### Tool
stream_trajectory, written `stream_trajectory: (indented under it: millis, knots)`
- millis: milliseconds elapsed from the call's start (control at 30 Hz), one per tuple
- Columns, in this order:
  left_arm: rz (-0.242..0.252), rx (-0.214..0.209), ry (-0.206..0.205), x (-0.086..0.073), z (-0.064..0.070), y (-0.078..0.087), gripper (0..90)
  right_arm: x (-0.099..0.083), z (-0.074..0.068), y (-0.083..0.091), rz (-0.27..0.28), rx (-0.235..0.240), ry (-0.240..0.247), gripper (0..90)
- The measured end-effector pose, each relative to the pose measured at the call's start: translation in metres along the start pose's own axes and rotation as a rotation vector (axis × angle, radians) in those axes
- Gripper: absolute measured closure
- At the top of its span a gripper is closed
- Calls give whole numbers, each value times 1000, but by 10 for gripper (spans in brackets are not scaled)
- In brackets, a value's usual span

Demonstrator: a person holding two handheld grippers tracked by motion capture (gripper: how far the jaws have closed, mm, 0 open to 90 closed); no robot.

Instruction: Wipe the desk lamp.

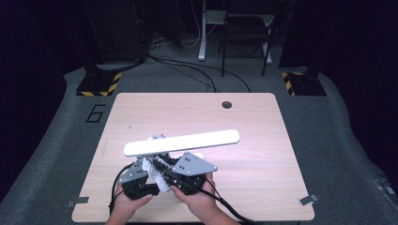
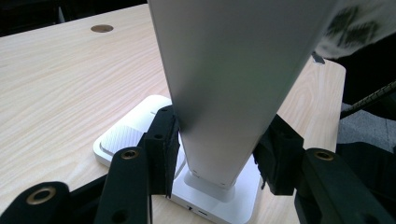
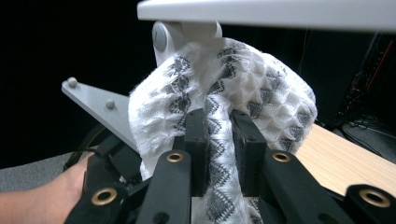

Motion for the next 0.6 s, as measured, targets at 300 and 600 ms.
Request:
stream_trajectory:
  millis: [300,600]
  knots:
    - [-7,4,-4,0,0,0,539,1,-1,-1,2,4,7,785]
    - [7,-11,16,-1,-1,1,537,-3,2,1,-8,-6,5,786]
Point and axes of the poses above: each handheld gripper's, and its own axes: y roughly backward along the jaws, x roughly out of its top, z roughly to its right, the point moved 2 cm from there along -y, roughly forward along the jaws, and after that the axes turned 5 degrees about -y, right-handed, at the moved point
